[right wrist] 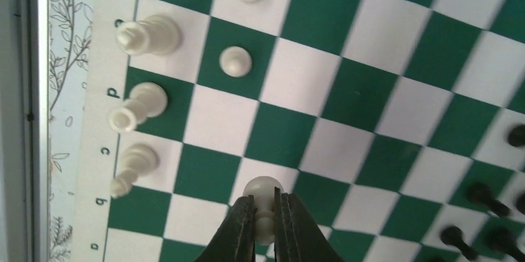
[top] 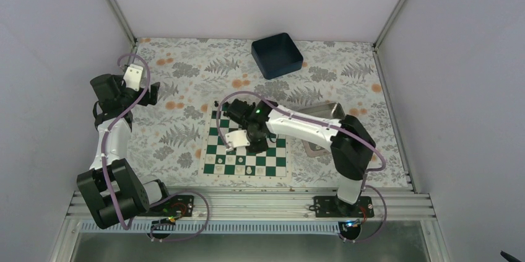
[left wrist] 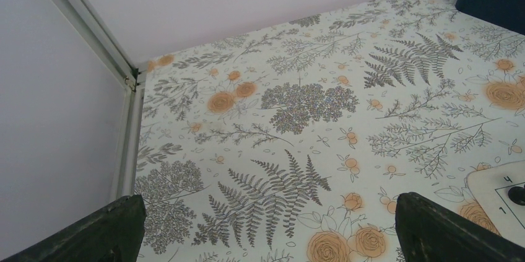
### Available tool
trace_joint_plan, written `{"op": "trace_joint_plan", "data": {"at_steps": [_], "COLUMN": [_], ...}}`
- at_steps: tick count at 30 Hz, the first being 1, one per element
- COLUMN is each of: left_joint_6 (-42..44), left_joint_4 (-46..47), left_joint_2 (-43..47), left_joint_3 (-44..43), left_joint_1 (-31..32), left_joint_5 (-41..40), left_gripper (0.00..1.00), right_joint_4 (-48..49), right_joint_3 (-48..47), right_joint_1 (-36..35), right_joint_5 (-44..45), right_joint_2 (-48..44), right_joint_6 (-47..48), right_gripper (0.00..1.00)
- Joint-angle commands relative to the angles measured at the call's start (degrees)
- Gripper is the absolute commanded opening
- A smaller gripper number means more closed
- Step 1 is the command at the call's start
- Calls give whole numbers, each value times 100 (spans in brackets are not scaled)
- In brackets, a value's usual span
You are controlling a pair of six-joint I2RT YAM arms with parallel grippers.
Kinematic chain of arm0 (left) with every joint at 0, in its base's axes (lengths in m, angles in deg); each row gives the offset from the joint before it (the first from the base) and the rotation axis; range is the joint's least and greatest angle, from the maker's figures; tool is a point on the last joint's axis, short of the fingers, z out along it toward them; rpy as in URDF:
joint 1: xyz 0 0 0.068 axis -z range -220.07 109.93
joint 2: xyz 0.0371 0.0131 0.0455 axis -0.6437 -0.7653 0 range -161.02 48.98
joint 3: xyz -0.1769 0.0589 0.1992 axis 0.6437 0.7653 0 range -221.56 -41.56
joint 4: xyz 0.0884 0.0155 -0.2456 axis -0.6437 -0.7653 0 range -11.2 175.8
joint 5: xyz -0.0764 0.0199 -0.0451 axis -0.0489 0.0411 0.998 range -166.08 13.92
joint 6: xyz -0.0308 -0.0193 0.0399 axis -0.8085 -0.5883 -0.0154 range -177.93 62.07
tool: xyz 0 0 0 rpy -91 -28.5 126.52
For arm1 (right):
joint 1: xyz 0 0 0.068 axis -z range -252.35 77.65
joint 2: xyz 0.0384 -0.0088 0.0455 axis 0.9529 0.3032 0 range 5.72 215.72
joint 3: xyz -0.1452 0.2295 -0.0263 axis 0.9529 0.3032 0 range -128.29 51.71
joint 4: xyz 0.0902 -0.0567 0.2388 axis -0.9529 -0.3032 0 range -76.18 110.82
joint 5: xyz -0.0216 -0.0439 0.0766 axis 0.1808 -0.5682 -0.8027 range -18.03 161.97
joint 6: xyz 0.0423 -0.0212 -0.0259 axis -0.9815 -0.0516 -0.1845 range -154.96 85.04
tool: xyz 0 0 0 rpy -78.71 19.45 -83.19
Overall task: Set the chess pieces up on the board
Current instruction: Place the chess piece on the chessboard.
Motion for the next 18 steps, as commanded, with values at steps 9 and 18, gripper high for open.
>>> {"op": "trace_joint_plan", "data": {"at_steps": [9,18], "left_joint_6": [-30,-22], "left_joint_4": [19,17], "left_joint_2": [54,69], "left_joint_3": [32,37], "left_joint_1": [-36,-35], "left_joint_5": [73,69], "left_gripper": [100,100], "right_joint_4": [626,993], "right_joint_3": [671,786], "right_joint_1": [-459,-461], "right_joint_5": [-380,-137], "right_joint_2": [450,546], "right_joint_6": [-146,-192], "right_gripper": [7,6]}}
